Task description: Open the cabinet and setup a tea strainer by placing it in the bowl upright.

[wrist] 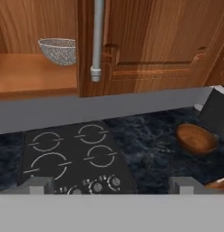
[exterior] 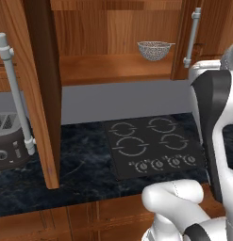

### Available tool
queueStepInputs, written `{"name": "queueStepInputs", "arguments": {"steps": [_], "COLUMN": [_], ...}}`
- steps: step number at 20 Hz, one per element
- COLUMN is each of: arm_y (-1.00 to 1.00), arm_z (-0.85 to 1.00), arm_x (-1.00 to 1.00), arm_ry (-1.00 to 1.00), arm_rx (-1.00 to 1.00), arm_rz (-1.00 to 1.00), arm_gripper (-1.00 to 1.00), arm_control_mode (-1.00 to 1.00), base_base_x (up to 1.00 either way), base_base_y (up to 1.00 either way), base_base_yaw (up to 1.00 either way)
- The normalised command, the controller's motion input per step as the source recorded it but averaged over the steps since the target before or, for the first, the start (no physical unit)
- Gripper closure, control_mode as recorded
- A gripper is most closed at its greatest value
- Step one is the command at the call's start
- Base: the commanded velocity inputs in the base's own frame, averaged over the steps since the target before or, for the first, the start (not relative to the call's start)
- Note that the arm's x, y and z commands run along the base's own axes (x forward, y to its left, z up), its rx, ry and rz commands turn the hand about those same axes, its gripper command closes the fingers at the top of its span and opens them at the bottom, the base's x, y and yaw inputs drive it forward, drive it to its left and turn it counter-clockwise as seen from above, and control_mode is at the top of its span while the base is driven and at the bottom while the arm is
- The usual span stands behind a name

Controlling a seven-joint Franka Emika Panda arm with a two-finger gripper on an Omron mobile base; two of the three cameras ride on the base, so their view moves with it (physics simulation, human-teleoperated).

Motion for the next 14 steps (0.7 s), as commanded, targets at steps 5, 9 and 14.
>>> {"name": "queueStepInputs", "arguments": {"steps": [5,9,14], "arm_y": [-0.08,0.00,-0.22], "arm_z": [0.21,-0.02,-0.06], "arm_x": [-0.08,0.11,0.51], "arm_ry": [-0.28,-0.04,0.05], "arm_rx": [0.00,0.00,0.06], "arm_rz": [0.03,0.00,0.00], "arm_gripper": [-1.00,-1.00,-1.00], "arm_control_mode": [-1.00,-1.00,-1.00], "base_base_x": [0.00,0.00,0.00], "base_base_y": [0.00,0.00,0.00], "base_base_yaw": [0.00,0.00,0.00]}}
